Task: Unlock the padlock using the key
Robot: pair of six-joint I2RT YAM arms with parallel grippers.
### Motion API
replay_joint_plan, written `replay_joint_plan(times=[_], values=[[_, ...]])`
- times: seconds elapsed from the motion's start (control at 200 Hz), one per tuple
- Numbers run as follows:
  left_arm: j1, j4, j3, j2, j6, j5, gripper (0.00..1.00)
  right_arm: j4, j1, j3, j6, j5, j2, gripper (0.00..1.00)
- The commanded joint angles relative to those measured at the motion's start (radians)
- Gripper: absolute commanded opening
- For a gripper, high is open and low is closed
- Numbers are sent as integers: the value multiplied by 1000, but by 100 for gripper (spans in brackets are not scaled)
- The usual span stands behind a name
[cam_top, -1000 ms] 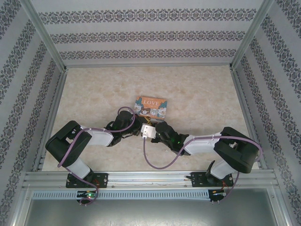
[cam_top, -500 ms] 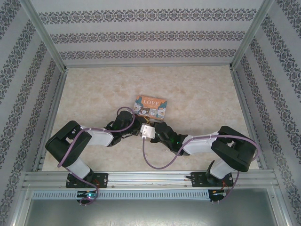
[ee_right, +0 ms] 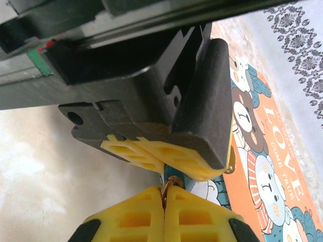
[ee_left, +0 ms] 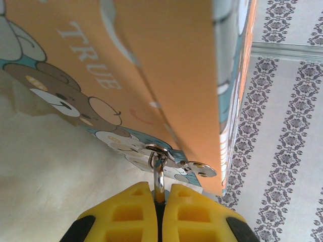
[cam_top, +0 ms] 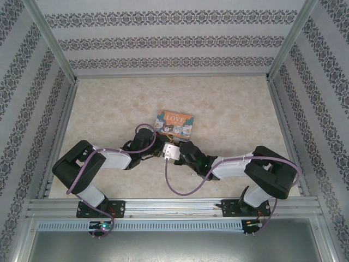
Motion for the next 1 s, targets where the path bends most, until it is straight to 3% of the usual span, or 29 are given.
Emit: replay_joint_plan(times=[0.0,0.994], values=[[-17,26,16,-33,-7,30,0,43,-25,24,81,5,-19,0],[-18,56,16,-4,-16,40,0,402,-50,-47,779,25,79,0]])
